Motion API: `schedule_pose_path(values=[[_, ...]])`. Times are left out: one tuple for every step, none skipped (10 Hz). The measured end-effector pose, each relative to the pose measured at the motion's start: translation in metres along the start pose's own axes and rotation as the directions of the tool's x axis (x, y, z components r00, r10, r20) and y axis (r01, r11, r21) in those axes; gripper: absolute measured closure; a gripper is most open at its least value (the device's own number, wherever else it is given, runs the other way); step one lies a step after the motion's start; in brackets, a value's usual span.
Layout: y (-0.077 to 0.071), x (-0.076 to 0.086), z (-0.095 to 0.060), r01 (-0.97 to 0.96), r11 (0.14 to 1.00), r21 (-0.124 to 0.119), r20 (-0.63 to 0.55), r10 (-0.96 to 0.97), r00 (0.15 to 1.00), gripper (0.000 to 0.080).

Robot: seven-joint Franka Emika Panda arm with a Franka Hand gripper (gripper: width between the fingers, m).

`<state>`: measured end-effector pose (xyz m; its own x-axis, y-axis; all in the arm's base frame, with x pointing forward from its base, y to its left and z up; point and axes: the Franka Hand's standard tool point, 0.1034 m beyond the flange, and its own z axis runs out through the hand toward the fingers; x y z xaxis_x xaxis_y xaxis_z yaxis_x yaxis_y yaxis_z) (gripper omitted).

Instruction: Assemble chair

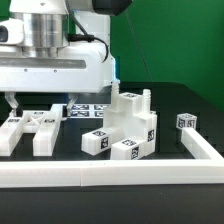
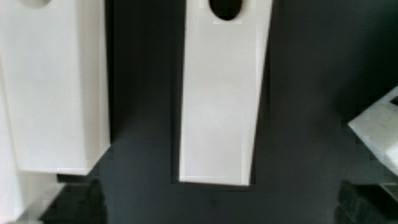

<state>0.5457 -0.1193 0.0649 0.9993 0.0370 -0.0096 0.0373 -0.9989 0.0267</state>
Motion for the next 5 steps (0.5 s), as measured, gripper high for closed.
schedule_pose_path(values=[[0.0,0.0,0.0,0.0,1.0,0.0,0.0,0.0,1.0,0.015],[0.0,0.0,0.0,0.0,1.0,0.0,0.001,0.0,1.0,0.015],[0.0,-0.002,0.002,-0.007,1.0,0.002,-0.001,0.007,1.0,0.015],[0.001,-0.009,0.007,-0.031,0.999,0.007,-0.005,0.031,1.0,0.015],[-0.001,-0.014,0.012,-0.029,1.0,0.003,-0.008,0.029,1.0,0.015]])
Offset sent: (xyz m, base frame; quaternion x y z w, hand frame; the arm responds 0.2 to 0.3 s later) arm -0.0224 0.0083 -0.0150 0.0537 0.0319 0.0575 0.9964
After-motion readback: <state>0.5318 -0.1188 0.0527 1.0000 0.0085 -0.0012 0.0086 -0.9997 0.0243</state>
